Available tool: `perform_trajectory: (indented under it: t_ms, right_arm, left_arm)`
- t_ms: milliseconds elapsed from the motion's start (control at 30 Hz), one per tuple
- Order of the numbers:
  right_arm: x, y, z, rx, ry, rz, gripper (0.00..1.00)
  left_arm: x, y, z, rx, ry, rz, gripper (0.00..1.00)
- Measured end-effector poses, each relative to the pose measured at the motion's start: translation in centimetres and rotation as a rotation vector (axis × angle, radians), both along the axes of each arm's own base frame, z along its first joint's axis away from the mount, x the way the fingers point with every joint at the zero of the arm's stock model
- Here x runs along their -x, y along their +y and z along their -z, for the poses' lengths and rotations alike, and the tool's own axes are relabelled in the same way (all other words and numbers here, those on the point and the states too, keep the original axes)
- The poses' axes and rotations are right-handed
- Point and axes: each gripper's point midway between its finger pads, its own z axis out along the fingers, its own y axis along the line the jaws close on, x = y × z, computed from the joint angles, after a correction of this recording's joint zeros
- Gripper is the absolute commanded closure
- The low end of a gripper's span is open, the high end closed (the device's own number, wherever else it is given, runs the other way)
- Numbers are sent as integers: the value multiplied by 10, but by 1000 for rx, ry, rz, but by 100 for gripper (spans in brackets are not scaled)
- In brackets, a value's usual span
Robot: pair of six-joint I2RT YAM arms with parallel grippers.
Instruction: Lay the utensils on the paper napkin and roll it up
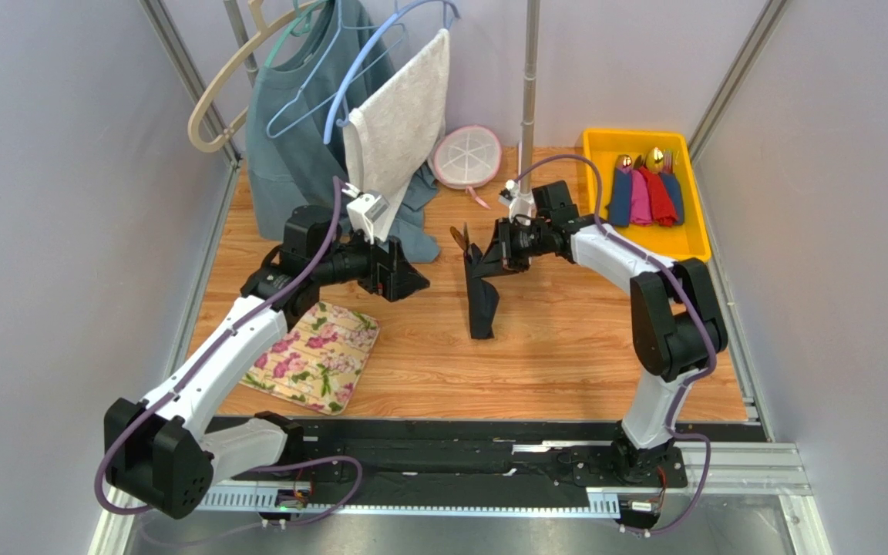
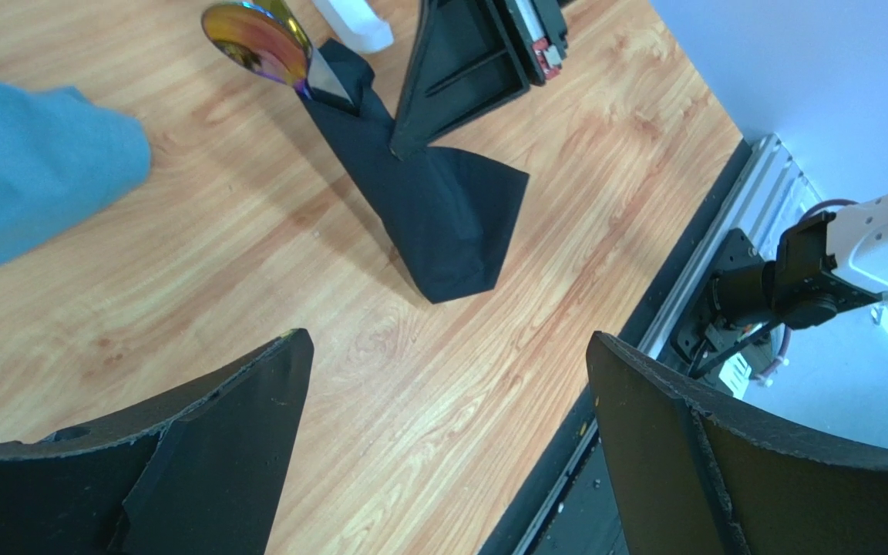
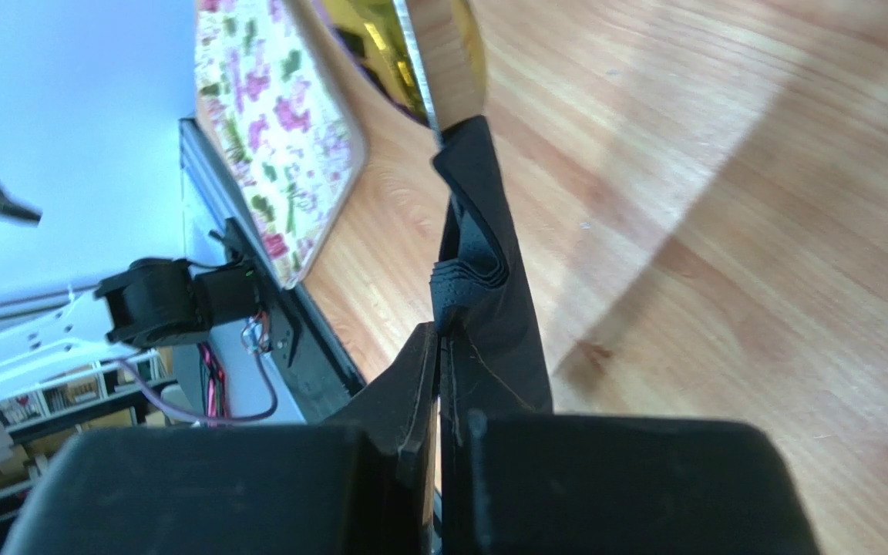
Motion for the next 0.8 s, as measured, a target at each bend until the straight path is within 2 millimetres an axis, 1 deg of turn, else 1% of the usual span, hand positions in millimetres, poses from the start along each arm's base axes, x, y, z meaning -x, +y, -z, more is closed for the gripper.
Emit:
perform_trajectory:
  t_ms: [133, 200, 300, 433, 533, 633, 700, 800]
  right_arm:
    - [7, 2, -26, -45, -54, -39, 100]
    - [12, 3, -42, -71, -82, -65, 100]
    - [20, 4, -68, -109, -122, -98, 100]
    - [34, 4, -114, -173, -205, -149, 100]
    - [48, 5, -151, -225, -276, -195, 100]
    - [65, 7, -183, -273, -342, -242, 100]
    - [80, 9, -201, -302, -383, -279, 100]
    - [99, 14, -221, -334, -425, -328, 100]
  left_arm:
    - [-2, 5, -18, 56, -65, -27, 4]
    - [1, 10, -24, 96, -99, -42, 4]
    - [10, 13, -27, 146, -156, -27, 3]
    - [26, 10, -22, 204, -205, 24, 5]
    - [33, 6, -25, 246, -224, 66, 5]
    - [37, 1, -38, 304, -265, 102, 5]
    - [40, -1, -48, 340, -294, 121, 5]
    - [45, -5, -62, 378, -339, 157, 7]
